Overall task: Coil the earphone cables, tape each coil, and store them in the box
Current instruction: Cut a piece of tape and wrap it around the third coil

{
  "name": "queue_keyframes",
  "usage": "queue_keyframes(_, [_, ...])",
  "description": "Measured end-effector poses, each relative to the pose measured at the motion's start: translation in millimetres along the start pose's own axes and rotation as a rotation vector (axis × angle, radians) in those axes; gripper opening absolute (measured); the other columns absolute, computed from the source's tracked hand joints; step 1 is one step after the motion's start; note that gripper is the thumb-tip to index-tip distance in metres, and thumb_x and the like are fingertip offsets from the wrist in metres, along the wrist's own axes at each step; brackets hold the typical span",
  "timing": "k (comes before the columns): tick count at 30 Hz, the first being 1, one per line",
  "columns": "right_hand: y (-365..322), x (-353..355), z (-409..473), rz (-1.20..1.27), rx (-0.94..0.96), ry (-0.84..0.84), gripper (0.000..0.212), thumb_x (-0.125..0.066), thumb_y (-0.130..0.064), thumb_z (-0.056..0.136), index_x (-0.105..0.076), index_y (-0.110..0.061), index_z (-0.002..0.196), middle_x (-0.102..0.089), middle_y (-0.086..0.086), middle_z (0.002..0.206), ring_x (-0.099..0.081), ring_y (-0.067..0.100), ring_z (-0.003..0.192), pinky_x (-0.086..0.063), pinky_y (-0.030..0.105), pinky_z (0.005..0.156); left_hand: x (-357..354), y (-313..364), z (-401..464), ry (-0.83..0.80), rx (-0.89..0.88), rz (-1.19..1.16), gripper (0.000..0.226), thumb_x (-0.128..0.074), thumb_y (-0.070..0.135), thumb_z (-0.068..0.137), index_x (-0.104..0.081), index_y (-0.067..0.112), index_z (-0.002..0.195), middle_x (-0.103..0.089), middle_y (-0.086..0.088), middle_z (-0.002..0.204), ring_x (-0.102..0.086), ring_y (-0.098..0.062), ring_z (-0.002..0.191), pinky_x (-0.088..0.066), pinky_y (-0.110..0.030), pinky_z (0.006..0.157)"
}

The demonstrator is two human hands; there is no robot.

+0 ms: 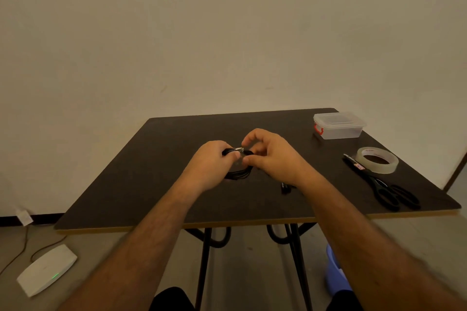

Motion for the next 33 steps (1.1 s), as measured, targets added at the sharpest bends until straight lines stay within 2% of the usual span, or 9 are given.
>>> queue_keyframes(2, [-1.6, -2.7, -2.0, -0.080, 0.029, -0.008, 0.030, -0.069, -0.016, 0.090, -0.054, -0.028, 0.112, -0.071, -0.005, 0.083, -0.066, -0.001, 0.074, -0.049, 0.018, 0.070, -3.7, -6.1, -1.7, -0.074, 0.062, -0.107, 0.016, -0.051, 0.032, 0.101, -0.061, 0.019, 0.099, -0.065, -0.003, 0.084, -0.068, -0.009, 0.064, -0.050, -0.018, 0.054])
queue_keyframes(7, [-12.1, -3.9, -6.5, -0.289, 0.098, -0.023, 0.040, -0.072, -0.017, 0.087, -0.047, -0.030, 0.116, -0.064, -0.008, 0.097, -0.063, 0.004, 0.082, -0.054, 0.024, 0.077, -13.1, -15.3, -5.1, -0.190, 0.171, -0.289, 0.022, -0.051, 0.031, 0.101, -0.064, 0.014, 0.097, -0.056, -0.004, 0.077, -0.064, -0.011, 0.060, -0.057, -0.038, 0.078])
queue_keyframes(11, [-31.1, -5.9, -10.7, -0.546, 0.238, 0.018, 0.036, -0.073, -0.023, 0.086, -0.045, -0.029, 0.107, -0.054, -0.009, 0.110, -0.057, 0.008, 0.087, -0.050, 0.023, 0.074, -18.0, -12.5, -7.0, -0.232, 0.236, -0.472, 0.020, -0.051, 0.026, 0.101, -0.062, 0.012, 0.092, -0.048, -0.006, 0.079, -0.053, -0.014, 0.065, -0.056, -0.026, 0.064])
queue_keyframes(14, [-37.5, -8.1, -12.5, -0.640, 0.327, 0.048, 0.030, -0.072, -0.028, 0.086, -0.049, -0.027, 0.107, -0.051, -0.008, 0.114, -0.055, 0.009, 0.087, -0.044, 0.020, 0.069, -19.4, -12.3, -7.8, -0.235, 0.280, -0.578, 0.020, -0.051, 0.022, 0.101, -0.064, 0.008, 0.106, -0.045, -0.006, 0.081, -0.048, -0.015, 0.071, -0.054, -0.024, 0.060])
queue_keyframes(16, [-40.2, -6.9, -13.6, -0.661, 0.367, 0.084, 0.025, -0.070, -0.029, 0.088, -0.055, -0.025, 0.108, -0.054, -0.006, 0.115, -0.056, 0.009, 0.088, -0.046, 0.021, 0.069, -17.6, -13.5, -7.4, -0.216, 0.303, -0.645, 0.021, -0.052, 0.019, 0.100, -0.064, 0.004, 0.110, -0.044, -0.003, 0.076, -0.046, -0.013, 0.068, -0.054, -0.025, 0.058])
queue_keyframes(21, [-46.0, -2.6, -17.9, -0.641, 0.437, 0.178, 0.012, -0.064, -0.026, 0.092, -0.066, -0.021, 0.103, -0.064, -0.004, 0.102, -0.054, 0.006, 0.080, -0.052, 0.026, 0.066, -14.0, -11.7, -8.4, -0.191, 0.300, -0.640, 0.016, -0.053, 0.019, 0.099, -0.064, 0.009, 0.093, -0.043, 0.000, 0.066, -0.043, -0.010, 0.060, -0.052, -0.026, 0.057])
queue_keyframes(27, [-41.4, -5.6, -15.1, -0.631, 0.355, 0.086, 0.047, -0.068, -0.036, 0.090, -0.048, -0.025, 0.131, -0.064, -0.006, 0.114, -0.063, 0.010, 0.095, -0.055, 0.030, 0.079, -18.1, -17.4, -10.3, -0.202, 0.338, -0.641, 0.018, -0.052, 0.020, 0.100, -0.063, 0.007, 0.103, -0.044, 0.001, 0.064, -0.044, -0.010, 0.058, -0.050, -0.028, 0.058])
queue_keyframes(30, [-46.8, -6.1, -16.1, -0.683, 0.413, 0.106, 0.039, -0.069, -0.035, 0.089, -0.055, -0.025, 0.124, -0.063, -0.005, 0.112, -0.062, 0.011, 0.093, -0.055, 0.031, 0.077, -19.9, -19.3, -10.3, -0.204, 0.364, -0.704, 0.021, -0.052, 0.019, 0.099, -0.061, 0.005, 0.111, -0.041, 0.003, 0.058, -0.044, -0.010, 0.057, -0.051, -0.028, 0.057])
queue_keyframes(33, [-49.2, -6.5, -17.9, -0.703, 0.483, 0.148, 0.025, -0.069, -0.029, 0.089, -0.066, -0.022, 0.113, -0.064, -0.003, 0.105, -0.062, 0.012, 0.082, -0.051, 0.026, 0.064, -20.0, -17.4, -9.5, -0.210, 0.368, -0.739, 0.015, -0.052, 0.019, 0.099, -0.061, 0.007, 0.103, -0.039, 0.003, 0.056, -0.043, -0.010, 0.057, -0.051, -0.029, 0.058])
Point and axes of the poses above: each hand's wrist, its own z-axis towards the middle knuckle, its own x-axis out of the back of the hand, y = z × x, the point moved 9 cm from there along z, towards the middle knuckle
